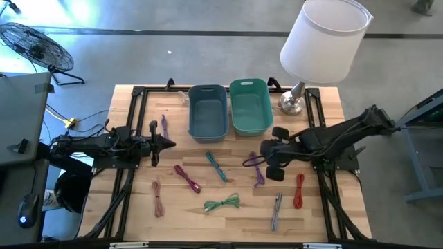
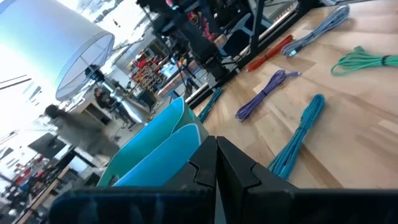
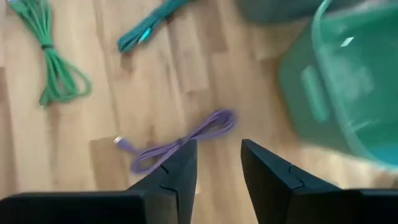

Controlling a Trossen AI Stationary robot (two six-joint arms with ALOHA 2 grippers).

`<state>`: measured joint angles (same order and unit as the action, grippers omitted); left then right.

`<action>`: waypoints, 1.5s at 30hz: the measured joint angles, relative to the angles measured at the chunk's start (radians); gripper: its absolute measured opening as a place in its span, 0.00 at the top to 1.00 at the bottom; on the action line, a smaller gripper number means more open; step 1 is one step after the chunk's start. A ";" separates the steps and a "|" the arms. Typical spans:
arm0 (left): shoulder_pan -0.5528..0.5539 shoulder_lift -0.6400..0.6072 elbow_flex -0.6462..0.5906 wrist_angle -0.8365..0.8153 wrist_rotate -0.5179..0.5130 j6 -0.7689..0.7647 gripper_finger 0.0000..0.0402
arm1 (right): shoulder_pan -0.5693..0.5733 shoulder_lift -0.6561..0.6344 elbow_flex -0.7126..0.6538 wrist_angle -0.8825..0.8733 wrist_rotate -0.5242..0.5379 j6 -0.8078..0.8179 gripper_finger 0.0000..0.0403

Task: Pick & Place USB Port
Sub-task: Put the bottom violet charger cable into the green bin

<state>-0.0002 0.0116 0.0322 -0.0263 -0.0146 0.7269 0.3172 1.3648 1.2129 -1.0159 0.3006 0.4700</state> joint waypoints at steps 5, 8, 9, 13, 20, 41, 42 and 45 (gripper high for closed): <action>0.000 0.000 0.000 0.000 -0.015 -0.027 1.00 | 0.000 0.064 0.000 0.000 -0.132 0.108 0.70; 0.000 0.000 0.000 -0.004 -0.007 -0.030 1.00 | 0.002 0.109 0.000 0.000 -0.190 0.176 0.70; 0.000 0.000 0.000 -0.005 0.000 -0.031 1.00 | 0.003 0.125 0.000 0.000 -0.199 0.196 0.70; 0.000 0.000 0.000 -0.005 -0.006 -0.039 1.00 | 0.005 0.193 0.000 0.002 -0.203 0.280 0.70; 0.000 0.000 -0.001 0.011 -0.038 -0.171 0.89 | 0.003 0.285 0.000 0.043 -0.212 0.318 0.68; 0.000 0.000 0.000 0.017 0.076 -0.211 0.71 | -0.015 0.448 0.000 0.067 -0.106 0.513 0.53; 0.000 0.000 0.000 0.017 0.082 -0.212 0.71 | -0.017 0.452 0.000 0.066 -0.116 0.520 0.53; 0.000 0.000 0.000 0.018 0.090 -0.213 0.71 | -0.023 0.461 0.000 0.067 -0.127 0.525 0.53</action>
<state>-0.0002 0.0116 0.0326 -0.0086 0.0750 0.5140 0.2940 1.8253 1.2129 -0.9493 0.1738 0.9947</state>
